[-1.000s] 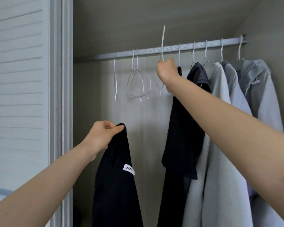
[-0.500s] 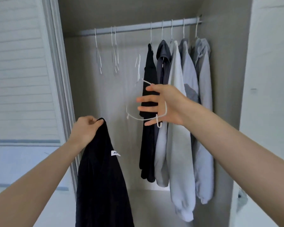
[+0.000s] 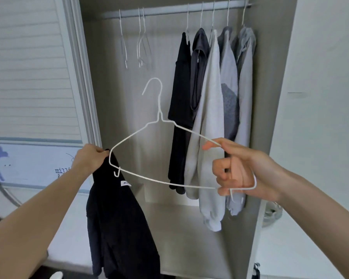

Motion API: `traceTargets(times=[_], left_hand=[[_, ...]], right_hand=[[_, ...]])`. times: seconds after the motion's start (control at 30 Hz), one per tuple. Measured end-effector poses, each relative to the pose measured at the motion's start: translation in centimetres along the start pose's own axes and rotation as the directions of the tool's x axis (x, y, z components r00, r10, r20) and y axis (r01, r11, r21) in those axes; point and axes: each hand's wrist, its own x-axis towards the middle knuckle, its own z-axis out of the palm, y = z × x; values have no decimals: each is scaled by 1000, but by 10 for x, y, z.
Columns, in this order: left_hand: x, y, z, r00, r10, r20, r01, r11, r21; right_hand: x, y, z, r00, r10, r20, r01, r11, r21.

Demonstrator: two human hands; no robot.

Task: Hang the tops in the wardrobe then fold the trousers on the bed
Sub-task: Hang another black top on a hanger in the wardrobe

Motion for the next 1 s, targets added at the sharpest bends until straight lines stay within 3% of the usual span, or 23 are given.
traceTargets(times=[0.13, 0.3, 0.37, 0.47, 0.53, 0.6, 0.63, 0.67, 0.73, 0.87, 0.93, 1.0], left_hand=[[-6, 8, 1, 998, -12, 61, 13, 1000, -25], [-28, 38, 8, 976, 172, 134, -158, 981, -113], [-40, 54, 7, 967, 217, 134, -183, 956, -227], [-54, 74, -4, 960, 215, 181, -104, 869, -483], [-60, 84, -17, 939, 261, 222, -96, 823, -560], [-60, 87, -28, 914, 381, 142, -292, 859, -421], [-58, 86, -34, 874, 483, 51, -462, 859, -220], [-56, 85, -39, 807, 590, -24, -590, 807, -14], [-50, 83, -45, 708, 704, -46, -692, 706, 149], [-57, 89, -43, 713, 699, 62, -700, 714, -1], [-61, 92, -41, 715, 699, 2, -697, 714, -67], [-63, 95, -42, 736, 674, -63, -675, 724, -144]], right_hand=[[-3, 17, -6, 999, 38, -10, -38, 999, -11], [11, 41, -8, 1000, 26, 8, -26, 999, -36], [19, 52, -7, 1000, 16, 16, -15, 999, -39], [28, 64, -6, 997, -63, 42, 62, 998, 20], [29, 66, -6, 989, -134, 70, 127, 988, 93], [29, 64, -9, 974, -194, 117, 177, 975, 136], [29, 63, -11, 966, -215, 141, 191, 968, 161], [29, 61, -12, 960, -229, 161, 198, 962, 190], [29, 57, -13, 951, -248, 187, 204, 952, 227], [32, 53, -13, 940, -248, 236, 182, 946, 268], [36, 53, -20, 953, -208, 220, 97, 898, 430], [44, 58, -28, 989, -123, 83, 46, 786, 617]])
